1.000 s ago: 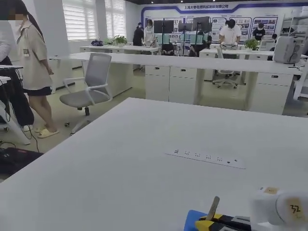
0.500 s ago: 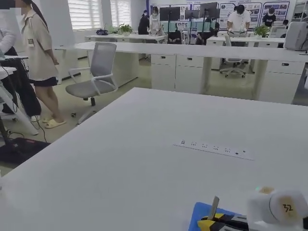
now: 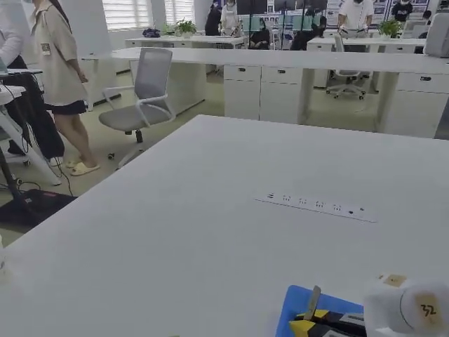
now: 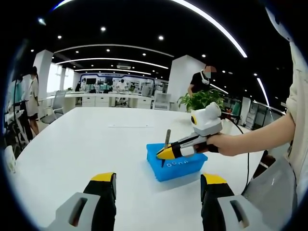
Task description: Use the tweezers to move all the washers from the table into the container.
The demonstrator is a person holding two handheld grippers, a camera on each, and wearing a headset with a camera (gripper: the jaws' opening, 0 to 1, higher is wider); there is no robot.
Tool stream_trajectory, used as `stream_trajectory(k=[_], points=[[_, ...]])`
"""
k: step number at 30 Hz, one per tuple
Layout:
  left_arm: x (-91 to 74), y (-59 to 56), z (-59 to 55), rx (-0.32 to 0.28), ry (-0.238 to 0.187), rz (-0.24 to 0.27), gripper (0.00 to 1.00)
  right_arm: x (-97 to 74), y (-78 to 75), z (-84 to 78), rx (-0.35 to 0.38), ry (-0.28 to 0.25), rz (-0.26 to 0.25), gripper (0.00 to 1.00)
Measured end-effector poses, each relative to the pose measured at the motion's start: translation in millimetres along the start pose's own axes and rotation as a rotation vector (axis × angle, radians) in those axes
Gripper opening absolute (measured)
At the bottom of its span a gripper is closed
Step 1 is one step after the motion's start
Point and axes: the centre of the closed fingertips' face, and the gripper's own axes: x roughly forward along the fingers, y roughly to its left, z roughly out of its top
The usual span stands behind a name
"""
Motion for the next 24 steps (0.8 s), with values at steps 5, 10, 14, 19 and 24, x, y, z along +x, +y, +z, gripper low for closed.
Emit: stream_trajectory(k=[5,10,14,19,24], points=[[0.3,-0.8,-0.1,0.000,0.002,-0.004,0.72,-0.8,0.5,0.5,0.020,-0.017,0.000,0.04],[0.3,-1.3,-0.2,-0.001,0.003,-0.006,0.72,-0.9,-0.2,1.0,0.029,-0.023,-0.001,0.04],[0.1,-0.9,0.2,-0.003,0.000,-0.004,0.72,-0.5,0.5,1.7,0.022,-0.022,-0.003,0.04],[-0.2,-0.6,1.0,-0.005,-0.005,-0.002,0.72,-1.5,2.9,5.3,0.013,-0.031,0.001,0.04],[-0.5,-0.6,2.4,-0.006,-0.012,-0.001,0.72,-6.6,7.1,11.4,0.003,-0.044,-0.001,0.04]])
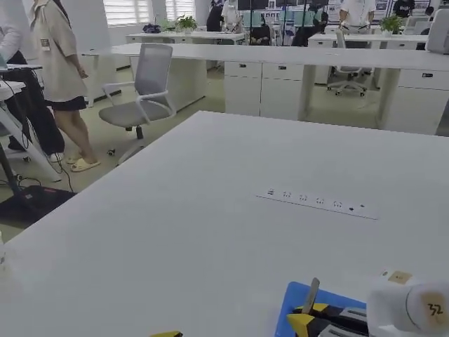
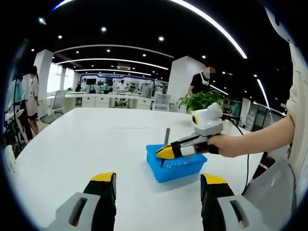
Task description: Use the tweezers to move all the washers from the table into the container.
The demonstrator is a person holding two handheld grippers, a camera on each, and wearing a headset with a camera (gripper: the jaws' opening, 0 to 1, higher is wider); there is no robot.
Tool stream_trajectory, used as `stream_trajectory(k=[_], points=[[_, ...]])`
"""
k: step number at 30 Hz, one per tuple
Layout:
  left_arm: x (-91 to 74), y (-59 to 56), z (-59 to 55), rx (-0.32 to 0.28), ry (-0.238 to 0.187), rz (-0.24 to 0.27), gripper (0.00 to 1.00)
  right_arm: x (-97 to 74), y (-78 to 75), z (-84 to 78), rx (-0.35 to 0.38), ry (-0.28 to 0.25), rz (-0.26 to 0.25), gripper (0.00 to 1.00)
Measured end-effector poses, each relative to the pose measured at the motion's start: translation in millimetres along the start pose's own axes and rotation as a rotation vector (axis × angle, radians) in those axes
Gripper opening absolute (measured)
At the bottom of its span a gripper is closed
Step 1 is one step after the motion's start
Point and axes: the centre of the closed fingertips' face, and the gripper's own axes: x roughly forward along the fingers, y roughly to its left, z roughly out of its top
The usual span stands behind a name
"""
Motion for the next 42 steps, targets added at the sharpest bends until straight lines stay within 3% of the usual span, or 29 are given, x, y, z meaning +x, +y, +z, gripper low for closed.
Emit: stream_trajectory(k=[11,22,28,34,37,42], points=[[-0.4,-1.0,1.2,0.003,-0.006,-0.004,0.72,-20.7,11.6,25.0,-0.034,-0.062,-0.003,0.04],[-1.5,-1.0,3.2,-0.012,-0.018,-0.006,0.72,-43.4,31.4,35.0,-0.046,-0.108,0.005,0.04],[0.3,-7.5,-0.1,0.015,0.009,-0.029,0.69,-58.0,43.9,37.0,-0.047,-0.133,0.014,0.04],[1.1,-19.4,-3.0,0.024,0.037,-0.090,0.61,-73.5,51.6,30.1,-0.059,-0.128,0.025,0.04],[1.0,-29.3,-3.7,0.014,0.058,-0.147,0.53,-83.5,52.7,28.1,-0.055,-0.125,0.040,0.04],[-1.5,-52.6,6.0,0.023,0.077,-0.276,0.41,-98.2,57.6,27.9,-0.068,-0.115,0.079,0.04]])
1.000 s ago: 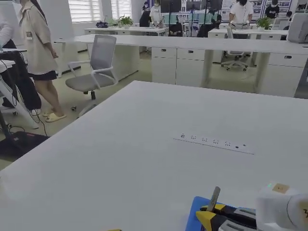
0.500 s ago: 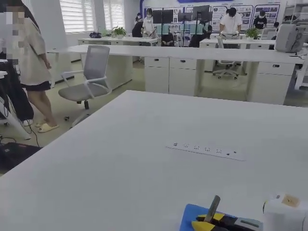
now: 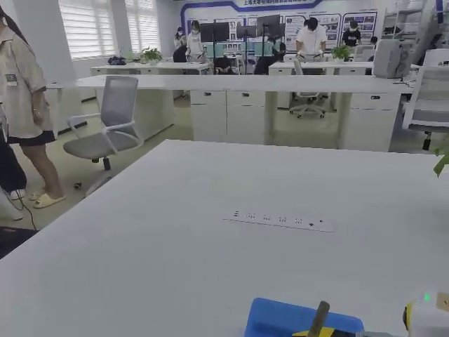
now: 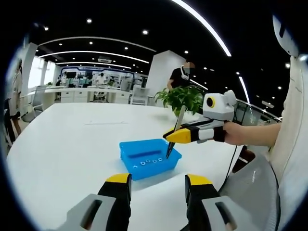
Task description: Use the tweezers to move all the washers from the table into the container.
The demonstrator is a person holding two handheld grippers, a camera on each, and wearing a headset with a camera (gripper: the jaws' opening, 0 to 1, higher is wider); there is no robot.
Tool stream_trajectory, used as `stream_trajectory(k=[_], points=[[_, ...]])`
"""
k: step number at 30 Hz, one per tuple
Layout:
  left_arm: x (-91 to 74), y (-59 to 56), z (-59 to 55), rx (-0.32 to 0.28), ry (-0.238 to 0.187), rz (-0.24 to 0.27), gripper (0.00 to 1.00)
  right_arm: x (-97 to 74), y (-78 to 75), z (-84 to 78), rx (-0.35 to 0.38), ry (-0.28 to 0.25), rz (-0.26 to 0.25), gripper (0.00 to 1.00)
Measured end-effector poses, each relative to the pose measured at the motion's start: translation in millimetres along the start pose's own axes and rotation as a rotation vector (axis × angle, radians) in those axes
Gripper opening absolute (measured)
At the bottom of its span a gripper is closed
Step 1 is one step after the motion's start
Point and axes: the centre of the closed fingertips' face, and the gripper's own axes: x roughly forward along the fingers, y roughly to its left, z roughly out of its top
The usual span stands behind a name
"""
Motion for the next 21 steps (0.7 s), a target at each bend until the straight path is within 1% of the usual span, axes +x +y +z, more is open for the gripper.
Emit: stream_trajectory(k=[2,3,6,7,8,9,10,11,12,13,14,15,16,17,18,21], points=[[1.7,-5.3,5.7,0.019,0.006,-0.026,0.37,-5.8,3.3,-0.5,-0.007,0.005,0.019,0.04],[3.4,-12.4,9.8,0.046,0.015,-0.064,0.35,-8.9,6.4,-2.2,-0.010,0.015,0.033,0.04],[8.5,-27.6,19.9,0.093,0.022,-0.136,0.28,-14.4,15.6,-10.3,-0.026,0.048,0.069,0.04],[10.8,-34.8,24.4,0.098,0.017,-0.174,0.26,-15.7,18.1,-13.2,-0.030,0.059,0.076,0.04],[11.7,-37.5,26.9,0.091,0.009,-0.187,0.24,-17.5,21.8,-18.7,-0.047,0.083,0.082,0.04],[14.0,-44.4,31.8,0.075,-0.003,-0.227,0.24,-18.7,23.9,-22.7,-0.068,0.101,0.086,0.04],[15.5,-47.4,33.0,0.071,0.001,-0.247,0.23,-19.9,28.1,-27.6,-0.080,0.120,0.096,0.04],[18.4,-49.8,33.3,0.086,0.012,-0.262,0.23,-20.1,29.6,-28.7,-0.081,0.122,0.100,0.04],[20.4,-51.7,32.8,0.106,0.020,-0.276,0.22,-20.9,34.3,-32.3,-0.084,0.134,0.113,0.04],[22.5,-56.7,32.8,0.138,0.024,-0.309,0.20,-21.4,37.0,-34.0,-0.085,0.138,0.121,0.04],[23.8,-59.9,31.5,0.154,0.036,-0.326,0.18,-22.1,41.0,-36.6,-0.089,0.146,0.133,0.04],[25.4,-61.1,30.6,0.157,0.048,-0.333,0.16,-22.9,43.8,-39.5,-0.101,0.160,0.145,0.04],[26.9,-64.2,29.7,0.162,0.064,-0.354,0.16,-23.7,47.0,-43.1,-0.118,0.178,0.157,0.04],[27.5,-66.1,30.3,0.166,0.069,-0.365,0.16,-24.0,49.0,-45.4,-0.126,0.190,0.166,0.04],[27.9,-69.3,31.6,0.184,0.076,-0.383,0.14,-24.8,52.5,-48.4,-0.140,0.205,0.183,0.04],[28.1,-74.6,34.1,0.242,0.103,-0.414,0.10,-27.0,59.0,-51.7,-0.145,0.219,0.209,0.04]])
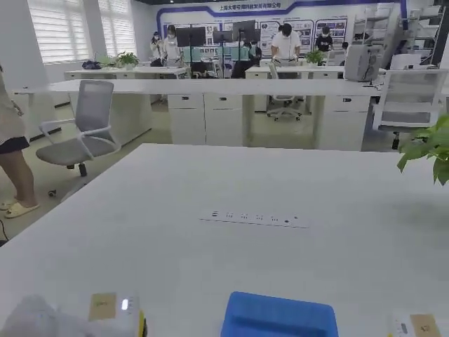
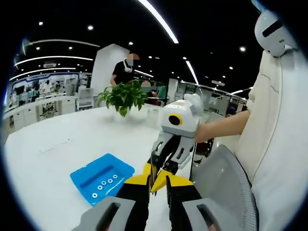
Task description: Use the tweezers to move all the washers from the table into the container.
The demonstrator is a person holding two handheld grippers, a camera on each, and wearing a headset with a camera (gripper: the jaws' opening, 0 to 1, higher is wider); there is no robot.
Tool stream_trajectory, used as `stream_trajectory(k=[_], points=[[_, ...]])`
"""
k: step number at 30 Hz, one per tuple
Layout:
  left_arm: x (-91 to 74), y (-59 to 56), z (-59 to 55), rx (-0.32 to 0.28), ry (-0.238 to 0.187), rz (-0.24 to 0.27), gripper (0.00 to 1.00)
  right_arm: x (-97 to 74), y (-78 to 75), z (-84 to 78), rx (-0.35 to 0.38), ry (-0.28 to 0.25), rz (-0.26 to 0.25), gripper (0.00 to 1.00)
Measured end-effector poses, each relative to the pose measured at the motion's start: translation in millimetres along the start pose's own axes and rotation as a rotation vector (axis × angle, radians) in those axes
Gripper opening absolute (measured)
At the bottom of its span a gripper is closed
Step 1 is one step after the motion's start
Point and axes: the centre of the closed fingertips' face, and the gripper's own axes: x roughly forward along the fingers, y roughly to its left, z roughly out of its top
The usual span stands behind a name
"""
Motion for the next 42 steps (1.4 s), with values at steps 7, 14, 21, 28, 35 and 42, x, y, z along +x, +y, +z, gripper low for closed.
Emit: stream_trajectory(k=[7,14,21,28,35,42], points=[[9.6,-6.9,10.9,0.088,0.036,-0.063,0.07,-0.2,17.1,-10.7,-0.015,0.049,0.091,0.04],[25.2,-14.2,11.9,0.112,0.077,-0.120,0.07,-0.3,24.6,-16.6,-0.038,0.085,0.122,0.04],[29.8,-14.2,0.1,0.179,0.149,-0.135,0.00,-1.3,24.0,-24.3,-0.064,0.125,0.115,0.04],[28.9,-10.9,-24.3,0.297,0.287,-0.144,0.00,2.6,15.4,-43.0,-0.123,0.209,0.074,0.04],[36.5,1.8,-60.3,0.346,0.419,-0.136,0.00,19.1,0.9,-71.1,-0.194,0.322,0.015,0.05],[31.5,21.3,-100.6,0.393,0.574,-0.142,0.00,32.7,-6.0,-86.5,-0.188,0.338,-0.029,0.05]])
